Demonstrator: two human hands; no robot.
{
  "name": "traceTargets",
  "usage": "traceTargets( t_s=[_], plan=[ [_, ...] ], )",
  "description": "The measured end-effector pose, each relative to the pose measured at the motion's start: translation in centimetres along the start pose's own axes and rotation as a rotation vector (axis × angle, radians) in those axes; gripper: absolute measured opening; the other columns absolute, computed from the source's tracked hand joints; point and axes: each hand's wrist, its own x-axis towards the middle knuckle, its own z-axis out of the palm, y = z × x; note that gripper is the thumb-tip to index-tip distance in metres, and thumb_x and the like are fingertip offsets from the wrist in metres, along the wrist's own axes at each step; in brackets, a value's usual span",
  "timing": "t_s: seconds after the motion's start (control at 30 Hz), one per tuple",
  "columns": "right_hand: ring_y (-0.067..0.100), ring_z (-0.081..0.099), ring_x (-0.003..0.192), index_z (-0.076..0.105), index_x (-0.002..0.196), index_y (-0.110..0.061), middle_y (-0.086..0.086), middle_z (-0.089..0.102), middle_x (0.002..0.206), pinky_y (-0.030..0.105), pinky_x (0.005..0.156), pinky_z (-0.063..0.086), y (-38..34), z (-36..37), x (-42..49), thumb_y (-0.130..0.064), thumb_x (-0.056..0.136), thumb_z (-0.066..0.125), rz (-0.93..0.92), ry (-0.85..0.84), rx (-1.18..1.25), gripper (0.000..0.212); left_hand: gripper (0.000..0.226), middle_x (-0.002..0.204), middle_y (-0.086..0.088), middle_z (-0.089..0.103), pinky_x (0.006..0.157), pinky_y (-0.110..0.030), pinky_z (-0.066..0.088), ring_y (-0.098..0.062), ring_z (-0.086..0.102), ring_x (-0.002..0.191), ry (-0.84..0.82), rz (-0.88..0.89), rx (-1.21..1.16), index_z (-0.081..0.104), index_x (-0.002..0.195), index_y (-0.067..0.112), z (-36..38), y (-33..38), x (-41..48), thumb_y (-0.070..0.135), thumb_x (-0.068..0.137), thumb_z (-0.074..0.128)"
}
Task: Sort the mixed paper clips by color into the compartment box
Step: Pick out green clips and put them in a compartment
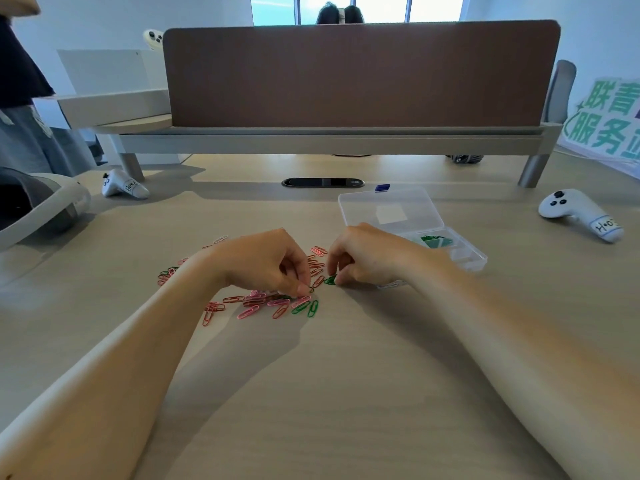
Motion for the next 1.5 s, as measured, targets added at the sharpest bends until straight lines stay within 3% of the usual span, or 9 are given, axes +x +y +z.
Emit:
traceTargets(
  t_s=[0.13,0.47,0.6,0.7,0.93,1.2,1.3,1.4,1.5],
  plan=[
    [0.011,0.062,0.082,0.074,0.088,-0.025,-0.011,0.062,0.079,0.03,0.078,0.053,0.0,0.0,-0.1,-0.02,0.083,0.073,0.021,-0.018,0.009,0.007,0.003,0.074,0.008,0.072,0.064,-0.014,0.046,-0.001,0.063,0.063,-0.003,-0.025,0.018,0.074,0.084,0.02,0.4,-0.1,0.2,0.022,0.082,0.074],
    [0.007,0.056,0.074,0.065,0.076,-0.027,-0.012,0.057,0.076,0.021,0.061,0.041,-0.4,-0.3,-0.7,-0.02,0.085,0.072,0.03,-0.041,-0.03,0.013,0.009,0.076,0.008,0.072,0.076,-0.027,0.055,-0.005,0.066,0.068,0.066,-0.054,0.072,0.074,0.086,0.025,0.1,-0.7,0.3,0.018,0.081,0.075],
    [0.01,0.058,0.076,0.067,0.077,-0.023,-0.009,0.061,0.077,0.025,0.066,0.048,-0.7,-0.2,-0.8,-0.017,0.084,0.073,-0.006,-0.044,-0.042,0.01,0.012,0.076,0.004,0.073,0.072,-0.021,0.055,-0.008,0.067,0.069,0.088,-0.017,-0.016,0.074,0.091,0.019,-0.5,-0.3,-0.2,0.014,0.08,0.076],
    [0.009,0.059,0.076,0.069,0.079,-0.024,-0.008,0.064,0.078,0.027,0.071,0.052,-1.0,-0.2,-0.9,-0.017,0.083,0.075,-0.039,-0.04,0.0,0.01,0.014,0.077,0.001,0.074,0.073,-0.021,0.055,-0.012,0.069,0.072,0.016,-0.023,-0.054,0.074,0.092,0.016,-0.6,0.1,-1.0,0.013,0.079,0.076],
    [0.002,0.059,0.074,0.073,0.089,-0.022,-0.013,0.064,0.076,0.025,0.073,0.052,-2.5,0.2,-1.0,-0.014,0.076,0.081,-0.08,-0.083,0.071,0.018,0.014,0.075,0.008,0.074,0.073,-0.017,0.051,-0.003,0.069,0.071,-0.039,-0.089,0.035,0.073,0.092,0.022,0.5,0.3,-1.6,0.02,0.079,0.077],
    [0.014,0.062,0.081,0.074,0.09,-0.022,-0.012,0.061,0.074,0.03,0.076,0.054,-3.2,1.1,-0.7,-0.016,0.078,0.078,-0.084,-0.1,0.017,0.014,0.012,0.067,0.007,0.071,0.059,-0.012,0.046,-0.005,0.065,0.064,0.022,-0.091,0.153,0.069,0.075,0.028,1.3,0.9,-1.3,0.017,0.08,0.071],
    [0.014,0.06,0.08,0.073,0.092,-0.021,-0.009,0.06,0.077,0.024,0.067,0.049,-3.3,1.2,-0.8,-0.018,0.08,0.077,-0.087,-0.091,-0.013,0.013,0.017,0.064,0.009,0.068,0.056,-0.013,0.041,0.0,0.058,0.057,0.03,-0.107,0.188,0.066,0.068,0.03,1.4,0.9,-1.1,0.018,0.078,0.071],
    [0.011,0.054,0.075,0.071,0.092,-0.022,-0.011,0.057,0.075,0.018,0.058,0.042,-3.2,1.2,-0.8,-0.018,0.082,0.075,-0.096,-0.079,-0.038,0.011,0.014,0.064,0.007,0.068,0.056,-0.015,0.041,0.0,0.056,0.056,0.019,-0.103,0.181,0.066,0.069,0.026,1.5,0.9,-1.1,0.017,0.079,0.069],
    [0.01,0.055,0.073,0.068,0.083,-0.024,-0.01,0.06,0.074,0.024,0.064,0.046,-2.8,1.0,-0.8,-0.014,0.082,0.073,-0.104,-0.059,-0.022,0.01,0.008,0.06,0.009,0.067,0.053,-0.01,0.039,0.002,0.056,0.054,0.062,-0.079,0.158,0.069,0.073,0.021,1.2,0.8,-1.1,0.017,0.081,0.069]
  ],
)
